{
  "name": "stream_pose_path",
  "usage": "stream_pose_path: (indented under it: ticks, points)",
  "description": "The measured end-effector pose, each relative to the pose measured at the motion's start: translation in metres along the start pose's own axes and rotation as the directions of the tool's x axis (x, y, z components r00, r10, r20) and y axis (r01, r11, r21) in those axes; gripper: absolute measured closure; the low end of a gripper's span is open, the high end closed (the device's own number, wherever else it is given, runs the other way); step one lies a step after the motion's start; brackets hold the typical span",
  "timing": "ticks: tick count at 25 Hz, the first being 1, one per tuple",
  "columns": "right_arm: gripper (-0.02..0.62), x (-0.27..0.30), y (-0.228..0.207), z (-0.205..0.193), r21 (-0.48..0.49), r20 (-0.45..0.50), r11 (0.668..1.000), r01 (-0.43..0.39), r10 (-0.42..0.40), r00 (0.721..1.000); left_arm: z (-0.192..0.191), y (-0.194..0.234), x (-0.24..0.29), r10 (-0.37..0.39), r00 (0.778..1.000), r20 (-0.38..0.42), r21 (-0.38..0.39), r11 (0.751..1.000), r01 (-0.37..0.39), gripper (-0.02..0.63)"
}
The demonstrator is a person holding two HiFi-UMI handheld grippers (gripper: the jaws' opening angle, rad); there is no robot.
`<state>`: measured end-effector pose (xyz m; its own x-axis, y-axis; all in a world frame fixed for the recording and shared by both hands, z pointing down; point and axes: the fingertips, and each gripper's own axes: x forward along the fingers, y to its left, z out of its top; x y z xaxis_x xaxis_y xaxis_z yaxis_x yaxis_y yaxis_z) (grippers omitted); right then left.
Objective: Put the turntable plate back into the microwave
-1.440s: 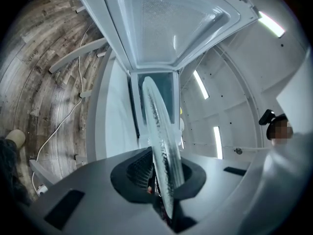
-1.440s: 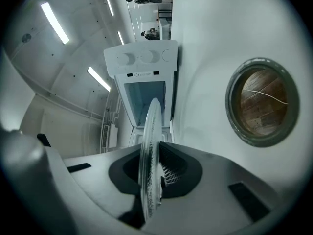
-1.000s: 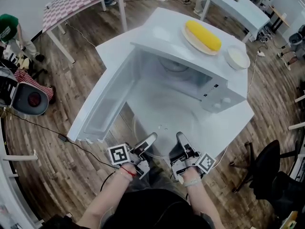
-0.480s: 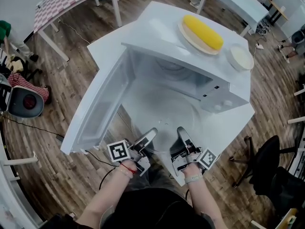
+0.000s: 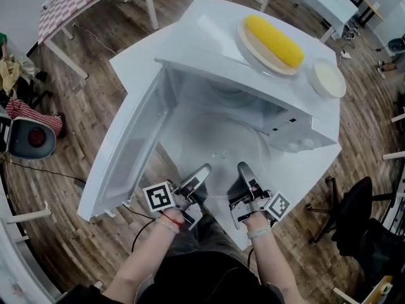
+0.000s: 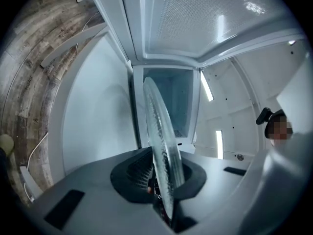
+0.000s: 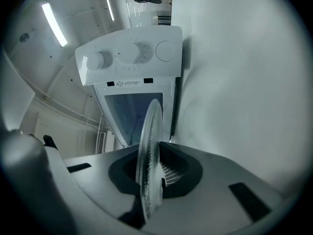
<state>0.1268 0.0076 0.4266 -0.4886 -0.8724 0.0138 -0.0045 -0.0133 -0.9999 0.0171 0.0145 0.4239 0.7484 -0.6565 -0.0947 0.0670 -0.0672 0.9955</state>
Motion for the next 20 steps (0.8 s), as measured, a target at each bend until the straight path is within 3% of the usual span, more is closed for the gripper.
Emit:
stream_pose_path:
  ticks: [7, 20]
  points:
    - [0.555, 0.018, 0.003, 0.013, 0.0, 0.015, 1.0, -0.024, 0.024, 1.0, 0.017, 0.0, 0.015, -0.001, 1.0, 0.002, 0.028, 1.0, 0.001, 0.574]
    - [0.554, 0.041, 0.002, 0.032, 0.003, 0.025, 0.999, -0.035, 0.034, 0.999, 0.033, 0.003, 0.039, 0.004, 1.0, 0.024, -0.012, 1.0, -0.004, 0.574]
